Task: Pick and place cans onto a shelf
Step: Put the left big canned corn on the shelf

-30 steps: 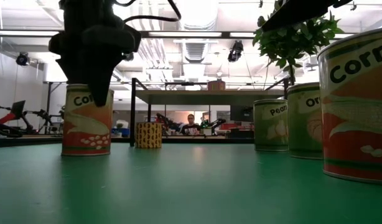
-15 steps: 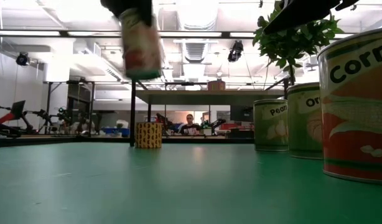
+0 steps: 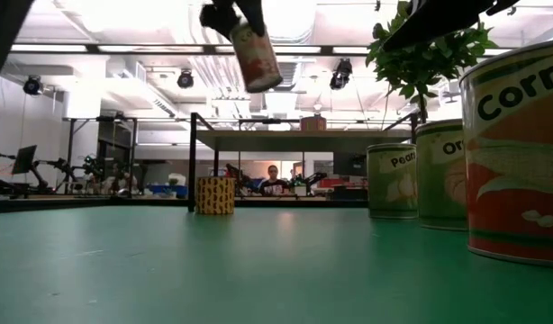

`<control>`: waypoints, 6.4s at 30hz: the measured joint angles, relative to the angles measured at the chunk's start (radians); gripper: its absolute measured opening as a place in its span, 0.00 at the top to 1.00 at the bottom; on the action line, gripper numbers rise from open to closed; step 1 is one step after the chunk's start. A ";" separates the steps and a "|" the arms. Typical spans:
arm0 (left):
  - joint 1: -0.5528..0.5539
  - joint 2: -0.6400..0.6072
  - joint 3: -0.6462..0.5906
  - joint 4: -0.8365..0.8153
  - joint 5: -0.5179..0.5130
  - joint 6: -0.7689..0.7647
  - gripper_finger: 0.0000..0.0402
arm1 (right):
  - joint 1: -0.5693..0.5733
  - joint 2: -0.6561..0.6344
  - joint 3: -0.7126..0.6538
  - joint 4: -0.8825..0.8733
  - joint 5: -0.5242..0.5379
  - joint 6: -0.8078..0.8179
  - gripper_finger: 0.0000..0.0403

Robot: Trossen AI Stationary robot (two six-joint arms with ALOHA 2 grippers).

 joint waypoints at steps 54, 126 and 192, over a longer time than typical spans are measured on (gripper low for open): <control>0.003 0.116 0.110 0.254 -0.073 0.280 0.07 | 0.000 0.000 -0.068 0.006 0.000 0.157 0.98; -0.505 -1.088 -1.590 1.656 -0.584 0.557 0.99 | -0.598 0.577 0.673 0.026 -0.187 -0.283 0.98; 0.081 -0.333 -0.901 0.889 -0.143 0.478 1.00 | -0.336 0.134 0.411 -0.117 -0.333 -0.254 0.98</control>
